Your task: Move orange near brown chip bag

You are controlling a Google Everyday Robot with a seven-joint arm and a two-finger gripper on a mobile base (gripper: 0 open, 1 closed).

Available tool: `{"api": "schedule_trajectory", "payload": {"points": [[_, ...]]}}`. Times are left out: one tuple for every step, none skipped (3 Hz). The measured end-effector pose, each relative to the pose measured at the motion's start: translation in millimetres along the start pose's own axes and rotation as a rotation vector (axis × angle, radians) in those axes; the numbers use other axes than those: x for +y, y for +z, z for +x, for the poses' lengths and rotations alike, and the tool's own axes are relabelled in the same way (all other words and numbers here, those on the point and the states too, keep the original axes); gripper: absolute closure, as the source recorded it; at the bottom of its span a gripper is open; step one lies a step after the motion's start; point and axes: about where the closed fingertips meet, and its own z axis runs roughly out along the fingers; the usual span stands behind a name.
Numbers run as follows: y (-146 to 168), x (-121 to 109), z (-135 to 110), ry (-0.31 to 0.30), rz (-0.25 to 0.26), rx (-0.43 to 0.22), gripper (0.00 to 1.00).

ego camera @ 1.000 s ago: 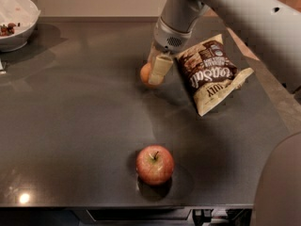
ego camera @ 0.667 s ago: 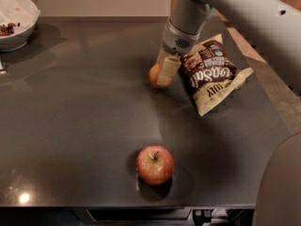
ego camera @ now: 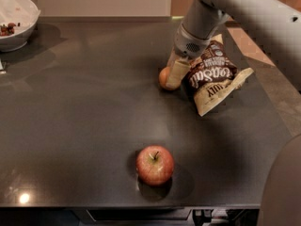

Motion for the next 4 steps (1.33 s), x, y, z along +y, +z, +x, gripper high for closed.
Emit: {"api": "schedule_trajectory", "payload": {"points": [[1.7,-1.0,8.9,0.020,-0.001,-0.006,0.37],[2.5,-1.7,12.6,0.029,-0.004,-0.015,0.13],[-1.7,-2.8,14.8,0.033,0.002,-0.027,0.00],[-31.0,-3.1,13.4,0.029,0.035,-0.082,0.00]]}}
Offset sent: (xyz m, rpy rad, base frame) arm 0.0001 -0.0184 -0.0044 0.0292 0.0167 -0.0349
